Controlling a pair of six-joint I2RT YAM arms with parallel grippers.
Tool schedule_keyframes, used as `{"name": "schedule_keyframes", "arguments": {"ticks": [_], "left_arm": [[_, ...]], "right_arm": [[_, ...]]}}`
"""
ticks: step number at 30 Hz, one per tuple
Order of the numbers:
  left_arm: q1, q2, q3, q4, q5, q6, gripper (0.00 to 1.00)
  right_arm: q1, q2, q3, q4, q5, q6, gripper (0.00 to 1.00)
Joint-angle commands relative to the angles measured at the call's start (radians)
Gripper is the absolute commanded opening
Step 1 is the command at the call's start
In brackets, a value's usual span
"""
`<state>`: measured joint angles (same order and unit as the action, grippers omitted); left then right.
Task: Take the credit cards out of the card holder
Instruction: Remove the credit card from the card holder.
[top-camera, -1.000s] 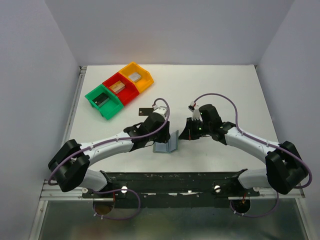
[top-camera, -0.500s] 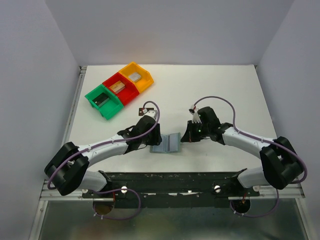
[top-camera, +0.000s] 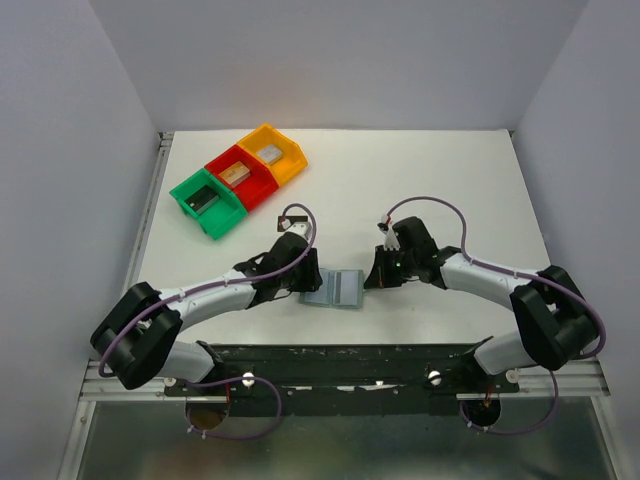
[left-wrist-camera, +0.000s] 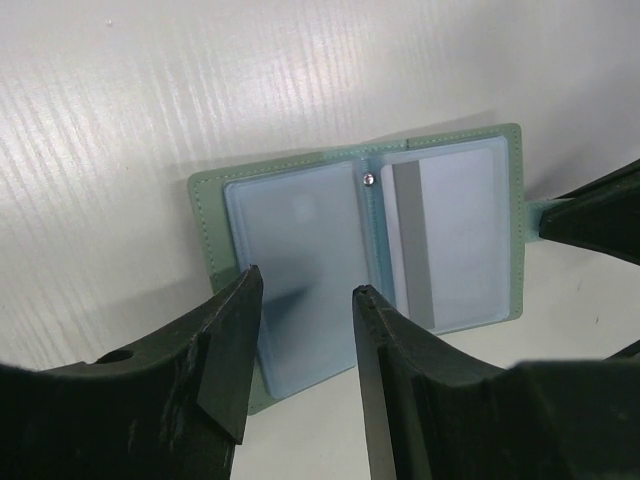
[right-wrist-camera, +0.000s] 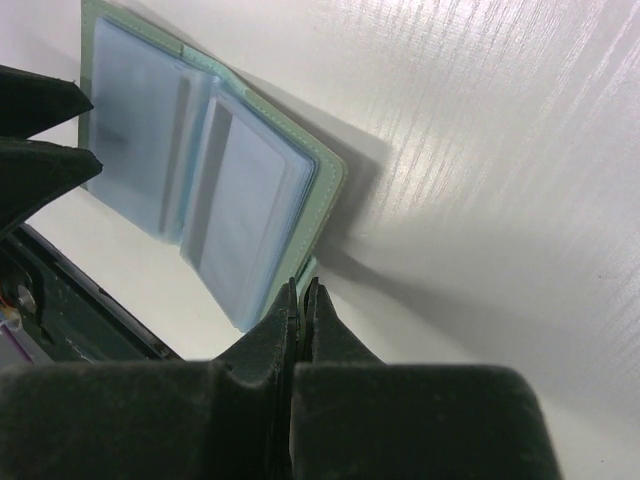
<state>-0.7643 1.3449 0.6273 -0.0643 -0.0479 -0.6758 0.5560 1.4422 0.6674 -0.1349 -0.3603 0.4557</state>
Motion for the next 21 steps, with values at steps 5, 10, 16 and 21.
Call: {"name": "schedule_keyframes", "arguments": {"ticks": [5, 10, 16, 21], "left_arm": [[0.010, 0.020, -0.018, 0.009, 0.008, -0.022, 0.55], [0.010, 0.004, -0.024, 0.001, -0.007, -0.027, 0.58], [0.010, 0.003, -0.034, 0.006, -0.004, -0.031, 0.61], [0.010, 0.013, -0.031, 0.030, 0.023, -0.022, 0.60]], "right_arm": [[-0.005, 0.011, -0.011, 0.017, 0.012, 0.008, 0.00], [-0.005, 0.015, -0.012, 0.018, 0.012, 0.008, 0.00], [-0.005, 0.020, -0.012, 0.020, 0.009, 0.006, 0.00], [-0.005, 0.026, -0.014, 0.027, 0.004, 0.009, 0.00]]}}
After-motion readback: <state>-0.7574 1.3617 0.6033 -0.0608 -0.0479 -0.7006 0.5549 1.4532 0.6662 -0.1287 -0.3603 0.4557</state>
